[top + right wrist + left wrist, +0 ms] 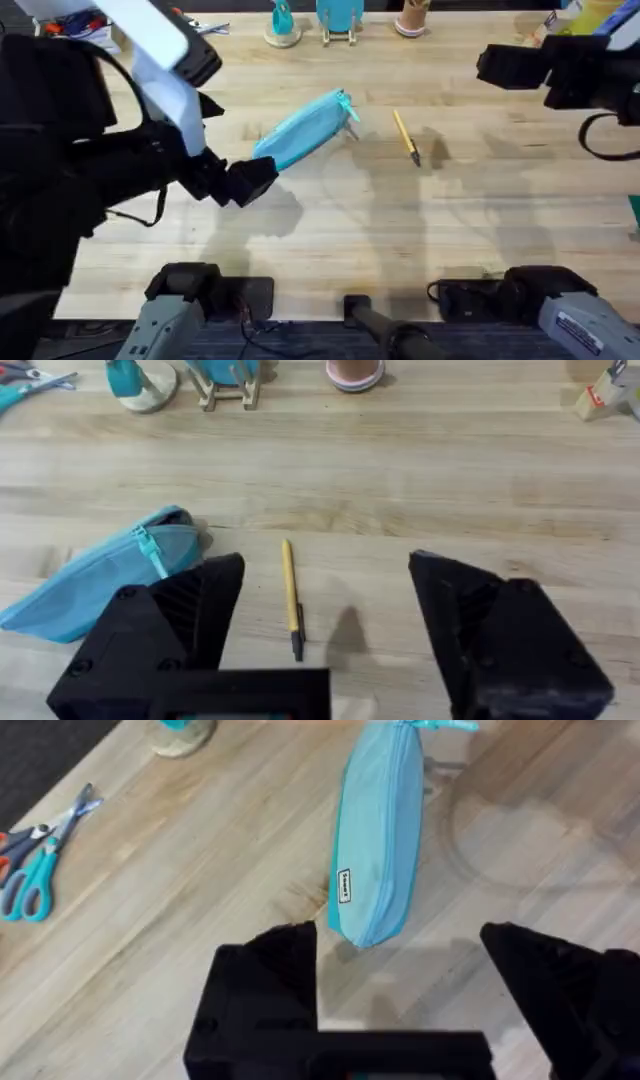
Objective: Unzip the bag, pick up the pens from the table one at a time and place them inside, then zip the bag closed.
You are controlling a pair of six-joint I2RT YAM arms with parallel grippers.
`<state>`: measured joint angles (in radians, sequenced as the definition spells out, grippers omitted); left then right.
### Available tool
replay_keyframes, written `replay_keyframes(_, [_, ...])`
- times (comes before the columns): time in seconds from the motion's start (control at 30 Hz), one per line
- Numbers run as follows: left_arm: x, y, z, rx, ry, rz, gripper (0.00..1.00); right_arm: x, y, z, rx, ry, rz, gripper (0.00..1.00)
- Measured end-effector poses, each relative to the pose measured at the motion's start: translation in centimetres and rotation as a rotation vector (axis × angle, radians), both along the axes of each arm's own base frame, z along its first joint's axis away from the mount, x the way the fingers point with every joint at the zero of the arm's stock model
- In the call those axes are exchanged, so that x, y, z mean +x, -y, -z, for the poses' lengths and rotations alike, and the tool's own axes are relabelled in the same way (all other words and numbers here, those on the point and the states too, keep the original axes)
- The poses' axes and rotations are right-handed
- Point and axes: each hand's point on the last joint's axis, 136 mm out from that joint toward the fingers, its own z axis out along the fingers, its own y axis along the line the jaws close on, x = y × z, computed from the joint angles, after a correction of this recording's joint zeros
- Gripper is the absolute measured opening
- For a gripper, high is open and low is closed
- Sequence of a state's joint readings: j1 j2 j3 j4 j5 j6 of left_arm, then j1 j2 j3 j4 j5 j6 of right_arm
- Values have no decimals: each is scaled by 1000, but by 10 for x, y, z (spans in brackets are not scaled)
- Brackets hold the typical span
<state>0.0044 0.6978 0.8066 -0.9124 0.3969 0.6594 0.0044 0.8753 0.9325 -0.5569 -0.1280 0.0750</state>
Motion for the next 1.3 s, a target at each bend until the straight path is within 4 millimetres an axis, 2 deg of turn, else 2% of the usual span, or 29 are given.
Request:
replay_keyframes(0.47, [25,1,57,-1,-138,12,996,0,0,0,0,0,0,996])
replay_keyframes(0.7, [39,8,76,-26,-149,52,996,0,0,0,0,0,0,996])
replay_keyframes(0.93, [41,12,107,-44,-232,77,995,0,0,0,0,0,0,996])
replay_keyframes(1.1, [47,14,116,-52,-249,83,996,0,0,0,0,0,0,996])
replay_keyframes(1.3, [49,15,118,-57,-248,88,996,0,0,0,0,0,0,996])
